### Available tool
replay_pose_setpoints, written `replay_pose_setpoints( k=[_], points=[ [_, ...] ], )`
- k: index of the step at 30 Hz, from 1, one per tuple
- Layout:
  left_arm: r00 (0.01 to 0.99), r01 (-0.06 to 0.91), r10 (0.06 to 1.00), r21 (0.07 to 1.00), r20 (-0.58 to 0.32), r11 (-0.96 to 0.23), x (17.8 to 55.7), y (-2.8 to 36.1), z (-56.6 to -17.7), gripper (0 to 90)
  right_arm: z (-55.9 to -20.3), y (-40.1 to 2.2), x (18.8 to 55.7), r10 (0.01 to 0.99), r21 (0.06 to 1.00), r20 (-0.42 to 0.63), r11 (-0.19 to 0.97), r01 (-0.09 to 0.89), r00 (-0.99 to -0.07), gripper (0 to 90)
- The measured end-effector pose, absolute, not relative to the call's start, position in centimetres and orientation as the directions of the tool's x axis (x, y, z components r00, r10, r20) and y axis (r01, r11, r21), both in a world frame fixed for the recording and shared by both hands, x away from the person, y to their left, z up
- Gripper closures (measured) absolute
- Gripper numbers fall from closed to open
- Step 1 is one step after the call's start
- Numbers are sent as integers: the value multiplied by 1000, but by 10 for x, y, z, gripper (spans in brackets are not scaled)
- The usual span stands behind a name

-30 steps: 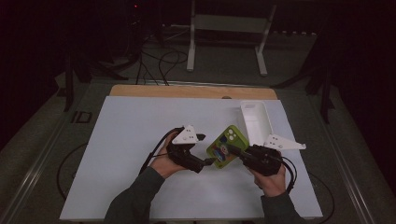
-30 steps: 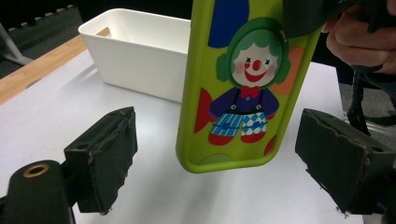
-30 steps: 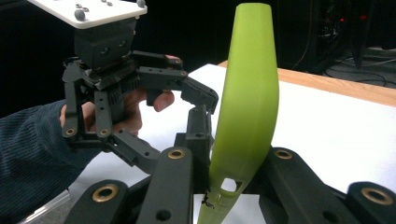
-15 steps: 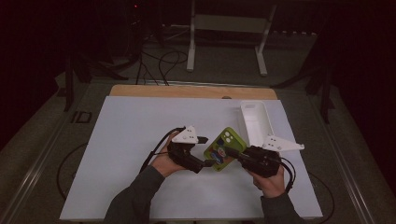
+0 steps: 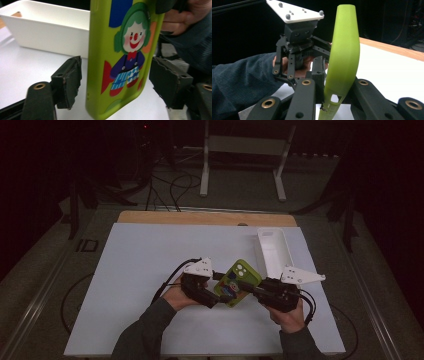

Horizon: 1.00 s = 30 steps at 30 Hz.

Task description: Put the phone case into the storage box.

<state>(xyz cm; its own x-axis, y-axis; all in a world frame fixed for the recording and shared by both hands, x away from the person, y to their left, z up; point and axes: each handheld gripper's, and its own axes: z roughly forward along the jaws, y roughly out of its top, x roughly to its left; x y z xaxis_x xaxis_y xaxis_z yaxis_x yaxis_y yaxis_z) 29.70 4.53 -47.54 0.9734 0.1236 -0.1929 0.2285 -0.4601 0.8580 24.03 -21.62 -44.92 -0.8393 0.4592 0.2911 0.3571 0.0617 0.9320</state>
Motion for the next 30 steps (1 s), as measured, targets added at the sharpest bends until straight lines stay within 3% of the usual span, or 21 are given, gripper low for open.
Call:
replay_pose_setpoints(
  k=[6,16,20,25,30],
  points=[
    [976,218,111,854,-188,-473,296,45,-476,385,-448,-215,240,443,936,282,66,345,-851,792],
    [980,199,106,856,-169,-477,295,47,-478,648,-449,-223,242,481,940,259,72,333,-837,784],
    [980,198,112,852,-165,-485,294,45,-479,689,-449,-223,241,496,941,236,96,323,-836,777],
    [980,199,113,855,-165,-479,292,45,-480,763,-450,-223,242,506,941,242,87,328,-828,677],
    [980,198,121,861,-159,-470,290,45,-479,776,-452,-223,243,526,938,249,78,338,-813,563]
  ],
)
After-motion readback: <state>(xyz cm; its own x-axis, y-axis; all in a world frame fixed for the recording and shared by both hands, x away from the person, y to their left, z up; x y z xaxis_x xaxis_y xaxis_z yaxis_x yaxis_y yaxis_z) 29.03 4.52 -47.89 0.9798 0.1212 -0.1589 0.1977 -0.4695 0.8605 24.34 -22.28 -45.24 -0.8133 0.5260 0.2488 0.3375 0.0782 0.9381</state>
